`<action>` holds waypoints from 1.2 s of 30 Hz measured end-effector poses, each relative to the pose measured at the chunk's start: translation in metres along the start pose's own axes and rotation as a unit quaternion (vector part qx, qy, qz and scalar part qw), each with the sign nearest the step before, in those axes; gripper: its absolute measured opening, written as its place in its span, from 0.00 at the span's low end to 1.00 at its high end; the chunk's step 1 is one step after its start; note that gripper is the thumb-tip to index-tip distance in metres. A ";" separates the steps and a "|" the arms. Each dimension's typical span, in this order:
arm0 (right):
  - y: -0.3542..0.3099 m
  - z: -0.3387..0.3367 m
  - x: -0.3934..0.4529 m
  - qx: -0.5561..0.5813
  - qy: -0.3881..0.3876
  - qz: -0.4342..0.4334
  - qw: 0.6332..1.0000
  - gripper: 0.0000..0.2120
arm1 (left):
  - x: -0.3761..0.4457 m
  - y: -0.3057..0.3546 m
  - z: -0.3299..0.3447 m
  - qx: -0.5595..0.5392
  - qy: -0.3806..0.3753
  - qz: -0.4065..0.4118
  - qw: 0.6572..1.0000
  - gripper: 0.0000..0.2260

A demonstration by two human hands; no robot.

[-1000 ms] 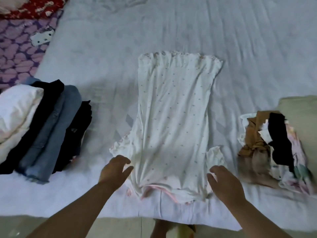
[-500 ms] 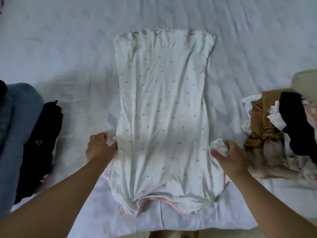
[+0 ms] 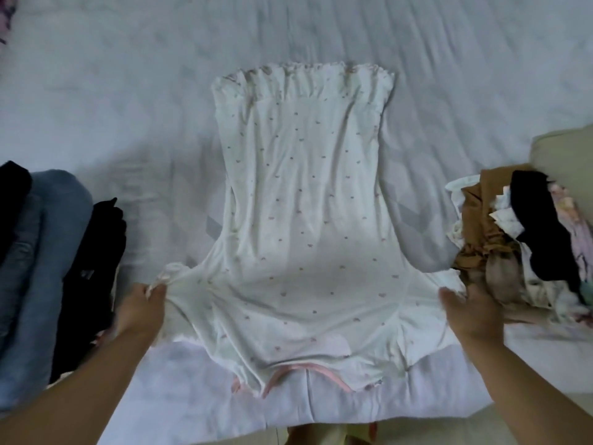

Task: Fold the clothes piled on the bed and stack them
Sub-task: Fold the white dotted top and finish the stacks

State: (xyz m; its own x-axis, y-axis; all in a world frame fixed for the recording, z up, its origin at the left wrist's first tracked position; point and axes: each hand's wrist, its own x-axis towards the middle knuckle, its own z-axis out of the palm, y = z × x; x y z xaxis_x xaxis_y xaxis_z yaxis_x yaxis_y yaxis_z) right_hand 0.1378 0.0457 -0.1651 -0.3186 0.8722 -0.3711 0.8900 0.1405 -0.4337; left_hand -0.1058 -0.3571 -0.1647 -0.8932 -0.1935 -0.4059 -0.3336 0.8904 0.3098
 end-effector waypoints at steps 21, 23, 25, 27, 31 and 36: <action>-0.041 0.027 -0.078 -0.044 -0.116 -0.350 0.929 0.09 | -0.093 0.049 0.034 -0.098 -0.130 0.257 0.953 0.05; -0.022 0.031 -0.070 -0.109 -0.115 -0.465 0.871 0.15 | -0.083 0.028 0.040 0.025 -0.102 0.323 0.941 0.09; -0.002 0.038 -0.061 -0.203 -0.127 -0.542 0.805 0.26 | -0.074 0.007 0.048 0.097 -0.088 0.448 0.884 0.17; 0.013 0.043 -0.058 -0.296 -0.163 -0.560 0.756 0.44 | -0.066 -0.018 0.055 0.166 -0.087 0.533 0.825 0.33; 0.027 0.048 -0.052 -0.337 -0.167 -0.573 0.728 0.58 | -0.056 -0.045 0.057 0.295 -0.114 0.557 0.768 0.46; 0.022 0.036 -0.037 -0.356 -0.201 -0.635 0.656 0.45 | -0.054 -0.031 0.054 0.315 -0.093 0.629 0.704 0.25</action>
State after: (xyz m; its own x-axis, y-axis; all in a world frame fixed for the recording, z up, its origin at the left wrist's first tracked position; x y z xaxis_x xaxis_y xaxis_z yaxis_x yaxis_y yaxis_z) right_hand 0.1579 -0.0002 -0.1903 -0.8831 -0.3334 -0.3300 -0.2944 0.9416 -0.1633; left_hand -0.0312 -0.3518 -0.1988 -0.2874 0.9178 -0.2740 0.9394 0.3259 0.1062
